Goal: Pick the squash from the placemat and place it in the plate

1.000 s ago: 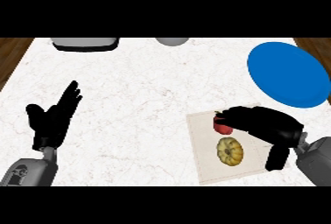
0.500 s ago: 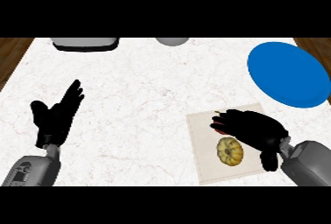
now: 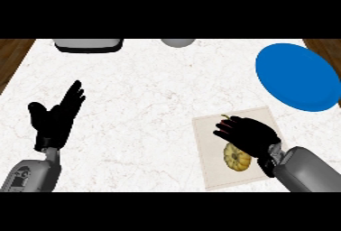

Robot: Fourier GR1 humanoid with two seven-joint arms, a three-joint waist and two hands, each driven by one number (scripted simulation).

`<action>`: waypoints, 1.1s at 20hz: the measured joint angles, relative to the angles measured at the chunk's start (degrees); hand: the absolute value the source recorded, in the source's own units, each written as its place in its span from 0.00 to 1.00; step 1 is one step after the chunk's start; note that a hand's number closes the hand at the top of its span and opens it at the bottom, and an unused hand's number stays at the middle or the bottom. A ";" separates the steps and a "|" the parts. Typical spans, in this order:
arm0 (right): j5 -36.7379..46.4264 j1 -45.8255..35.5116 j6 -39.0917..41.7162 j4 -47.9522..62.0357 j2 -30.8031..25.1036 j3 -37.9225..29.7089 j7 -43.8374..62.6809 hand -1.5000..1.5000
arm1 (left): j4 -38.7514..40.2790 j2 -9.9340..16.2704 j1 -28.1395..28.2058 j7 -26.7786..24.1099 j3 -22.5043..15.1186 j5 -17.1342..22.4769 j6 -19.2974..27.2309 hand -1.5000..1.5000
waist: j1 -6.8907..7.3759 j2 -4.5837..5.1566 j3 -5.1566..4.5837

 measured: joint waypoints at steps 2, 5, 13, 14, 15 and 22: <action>2.16 0.89 0.01 0.85 1.67 0.02 0.10 0.00 | 0.00 -0.68 0.28 -0.15 0.06 -0.81 0.15 0.50 | -0.01 0.00 0.00; 5.77 0.20 -0.93 4.35 4.10 -0.22 -1.09 0.00 | -0.64 -1.09 0.25 0.46 0.59 -1.42 -0.10 0.50 | 0.06 -0.02 -0.02; 13.77 0.39 -2.55 9.08 7.90 -1.95 -3.91 0.00 | -0.77 -2.36 0.91 0.10 2.06 -2.74 -1.40 0.50 | 0.04 -0.16 -0.09; 14.64 0.49 -2.94 9.44 7.69 -2.21 -4.73 0.00 | -0.18 -2.62 0.49 -0.05 2.19 -2.99 -1.48 0.50 | 0.04 -0.20 -0.09; 15.42 0.31 -2.07 9.40 8.09 -2.07 -4.73 0.00 | -0.03 -2.43 0.81 -0.43 2.60 -2.73 -2.15 0.50 | 0.04 -0.21 -0.10; 19.45 0.41 -1.87 10.41 9.23 0.69 -8.88 1.00 | -0.25 -2.82 1.00 -0.70 3.21 -3.26 -2.83 0.50 | 0.33 -0.78 -0.35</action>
